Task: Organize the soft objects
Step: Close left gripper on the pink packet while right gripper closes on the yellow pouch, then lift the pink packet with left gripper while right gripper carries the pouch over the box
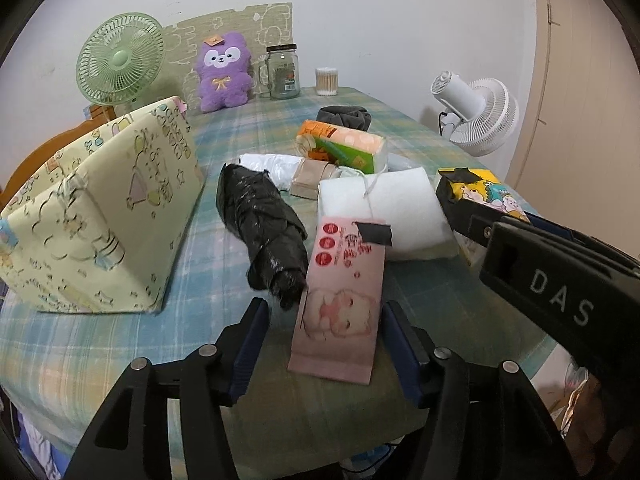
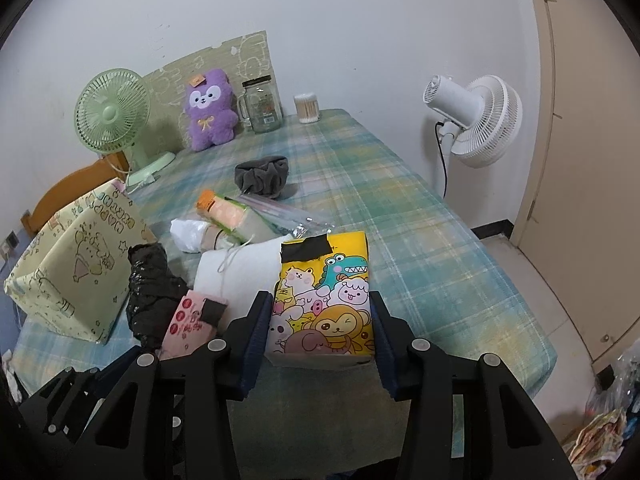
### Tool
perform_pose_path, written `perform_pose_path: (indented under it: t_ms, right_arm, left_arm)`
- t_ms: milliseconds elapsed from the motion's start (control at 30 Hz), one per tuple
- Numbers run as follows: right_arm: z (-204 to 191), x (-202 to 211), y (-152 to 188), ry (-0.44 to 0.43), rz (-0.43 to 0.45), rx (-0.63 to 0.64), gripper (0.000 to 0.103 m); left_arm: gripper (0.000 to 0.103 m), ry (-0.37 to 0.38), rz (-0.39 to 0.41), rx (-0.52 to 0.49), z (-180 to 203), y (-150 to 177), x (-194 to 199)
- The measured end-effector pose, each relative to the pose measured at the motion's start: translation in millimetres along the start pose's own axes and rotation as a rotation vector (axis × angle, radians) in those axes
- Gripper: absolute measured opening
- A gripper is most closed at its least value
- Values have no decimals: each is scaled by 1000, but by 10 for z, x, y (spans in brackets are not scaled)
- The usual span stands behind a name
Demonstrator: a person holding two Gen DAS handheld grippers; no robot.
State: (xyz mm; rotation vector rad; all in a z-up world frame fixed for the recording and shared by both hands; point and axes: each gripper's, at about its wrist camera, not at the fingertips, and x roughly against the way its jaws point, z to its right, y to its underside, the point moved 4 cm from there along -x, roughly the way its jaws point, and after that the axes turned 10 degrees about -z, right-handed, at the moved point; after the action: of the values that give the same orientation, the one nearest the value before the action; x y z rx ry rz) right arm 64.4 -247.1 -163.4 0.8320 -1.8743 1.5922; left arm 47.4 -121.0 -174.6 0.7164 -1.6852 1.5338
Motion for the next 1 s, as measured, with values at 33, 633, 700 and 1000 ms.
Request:
perform_pose_path:
  t_ms: [33, 633, 700, 1000]
  right_arm:
    - [-7, 6, 12, 1, 0, 1, 50]
    - [-54, 187, -15, 4, 22, -6, 50]
    - [-62, 231, -44, 5, 30, -7, 50]
    - [-161, 373, -166, 3, 48, 3, 50]
  left_arm:
    - [62, 2, -1, 0, 4, 4, 4]
    - [40, 64, 49, -22, 141, -84, 210]
    - [40, 70, 58, -18, 141, -132, 250]
    - [40, 81, 94, 4, 80, -300, 413]
